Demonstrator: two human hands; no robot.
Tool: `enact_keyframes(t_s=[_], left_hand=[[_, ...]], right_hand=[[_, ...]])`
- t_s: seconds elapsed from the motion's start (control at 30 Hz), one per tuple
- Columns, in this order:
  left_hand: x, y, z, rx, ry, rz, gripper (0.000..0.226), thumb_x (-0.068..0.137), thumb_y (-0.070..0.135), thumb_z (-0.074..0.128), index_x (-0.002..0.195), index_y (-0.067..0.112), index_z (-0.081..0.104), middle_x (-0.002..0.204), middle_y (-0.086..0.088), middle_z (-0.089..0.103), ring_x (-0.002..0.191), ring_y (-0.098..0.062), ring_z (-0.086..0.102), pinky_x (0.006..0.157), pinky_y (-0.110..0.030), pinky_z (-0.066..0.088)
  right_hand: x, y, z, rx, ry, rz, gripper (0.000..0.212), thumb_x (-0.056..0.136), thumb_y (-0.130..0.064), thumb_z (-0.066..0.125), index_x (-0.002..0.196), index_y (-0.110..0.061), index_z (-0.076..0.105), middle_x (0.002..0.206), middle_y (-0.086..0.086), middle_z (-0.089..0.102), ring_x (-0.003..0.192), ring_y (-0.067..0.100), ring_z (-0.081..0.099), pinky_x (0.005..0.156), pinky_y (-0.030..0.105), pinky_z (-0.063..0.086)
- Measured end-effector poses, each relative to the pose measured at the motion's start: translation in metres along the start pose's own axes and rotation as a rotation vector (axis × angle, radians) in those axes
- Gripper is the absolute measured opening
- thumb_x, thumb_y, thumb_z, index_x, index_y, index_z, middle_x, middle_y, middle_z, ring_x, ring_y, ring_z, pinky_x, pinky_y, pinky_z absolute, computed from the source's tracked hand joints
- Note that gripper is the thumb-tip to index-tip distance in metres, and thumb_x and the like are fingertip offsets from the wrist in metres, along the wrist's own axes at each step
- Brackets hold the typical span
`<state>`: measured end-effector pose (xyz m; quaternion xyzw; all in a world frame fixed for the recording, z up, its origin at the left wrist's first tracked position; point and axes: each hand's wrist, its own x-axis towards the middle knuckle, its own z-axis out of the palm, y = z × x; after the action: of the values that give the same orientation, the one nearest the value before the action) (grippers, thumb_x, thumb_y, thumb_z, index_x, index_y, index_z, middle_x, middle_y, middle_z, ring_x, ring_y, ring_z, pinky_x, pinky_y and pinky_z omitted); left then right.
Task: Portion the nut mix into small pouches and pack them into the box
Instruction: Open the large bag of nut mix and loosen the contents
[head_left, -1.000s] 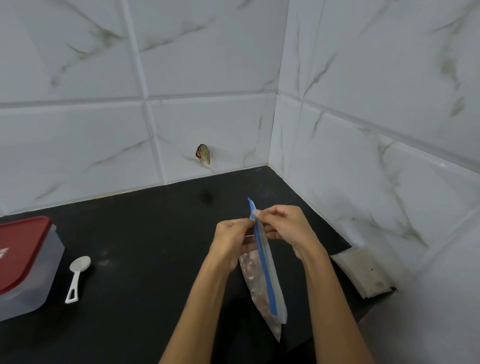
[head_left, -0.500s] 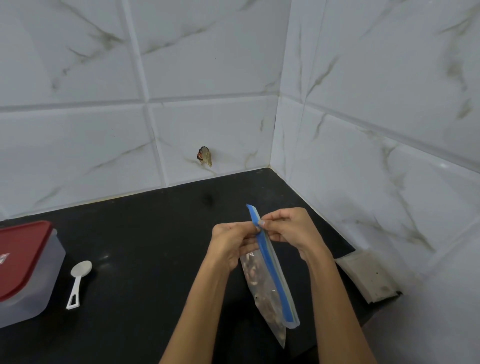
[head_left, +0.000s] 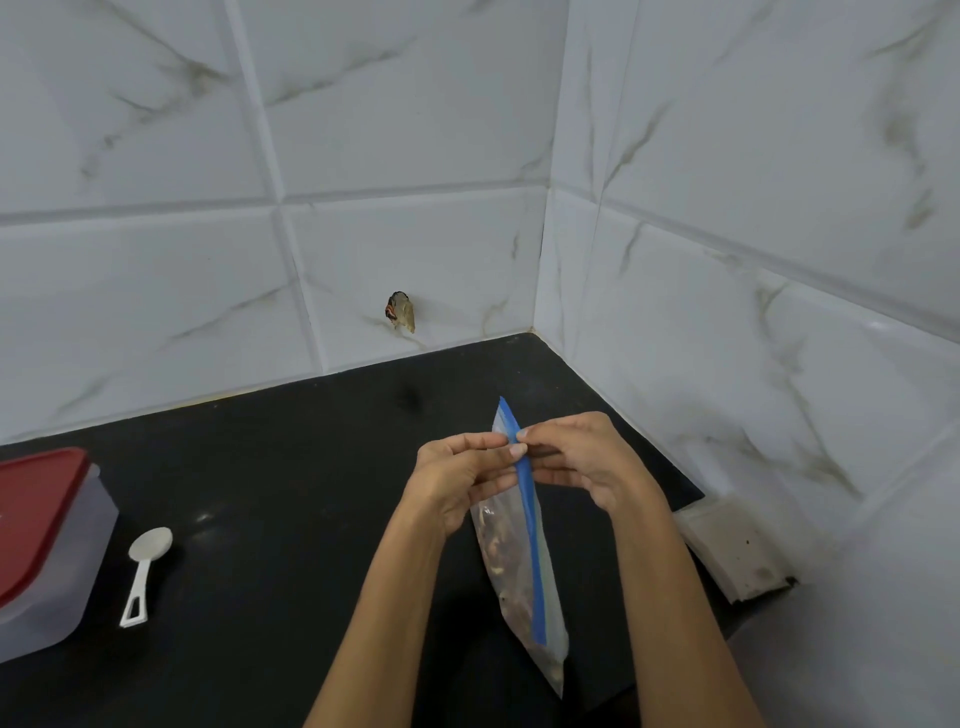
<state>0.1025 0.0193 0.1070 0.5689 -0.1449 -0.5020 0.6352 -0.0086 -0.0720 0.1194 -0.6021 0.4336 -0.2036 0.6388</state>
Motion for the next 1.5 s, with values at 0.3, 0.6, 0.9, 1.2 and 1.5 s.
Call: enact_keyframes(t_s=[0.3,0.6,0.9,1.2,1.5], left_hand=[[-0.001,-0.001,-0.002,0.011,0.162,0.092,0.007,0.08,-0.001,0.071,0.087,0.001,0.072,0.077,-0.013,0.074,0.067,-0.019,0.072,0.059,-0.025,0.059],[-0.001,0.0,0.01,0.515,0.476,0.429,0.01,0.078,0.015,0.076,0.071,0.019,0.07,0.065,0.002,0.069,0.06,-0.009,0.069,0.063,-0.027,0.06],[0.004,0.011,0.004,0.387,0.377,0.349,0.013,0.083,0.01,0.073,0.071,0.015,0.071,0.069,-0.003,0.07,0.059,-0.01,0.07,0.056,-0.02,0.057],[0.009,0.012,0.005,0.622,0.517,0.428,0.015,0.083,0.013,0.072,0.069,0.017,0.068,0.067,0.0,0.067,0.063,-0.011,0.068,0.063,-0.024,0.058],[0.012,0.017,-0.001,0.718,0.496,0.333,0.004,0.087,0.013,0.068,0.089,0.014,0.07,0.076,0.001,0.067,0.067,-0.011,0.069,0.072,-0.028,0.06]], right_hand=[[0.002,-0.003,0.011,-0.004,-0.052,-0.023,0.013,0.091,-0.01,0.058,0.097,-0.004,0.069,0.085,0.01,0.073,0.073,0.016,0.072,0.06,0.023,0.057],[0.008,-0.014,0.038,-0.648,0.193,-0.265,0.021,0.092,-0.017,0.054,0.077,-0.009,0.066,0.082,0.011,0.07,0.076,0.021,0.068,0.077,0.035,0.057],[0.016,-0.014,0.035,-0.512,0.109,-0.303,0.01,0.094,-0.015,0.053,0.09,-0.013,0.063,0.093,0.007,0.067,0.084,0.016,0.066,0.079,0.031,0.057],[0.02,-0.021,0.049,-0.776,0.228,-0.341,0.016,0.094,-0.019,0.054,0.096,-0.009,0.066,0.095,0.009,0.068,0.079,0.013,0.061,0.069,0.021,0.045],[0.021,-0.021,0.043,-0.759,0.219,-0.314,0.012,0.095,-0.02,0.053,0.099,-0.015,0.063,0.096,0.005,0.066,0.081,0.016,0.062,0.074,0.028,0.054]])
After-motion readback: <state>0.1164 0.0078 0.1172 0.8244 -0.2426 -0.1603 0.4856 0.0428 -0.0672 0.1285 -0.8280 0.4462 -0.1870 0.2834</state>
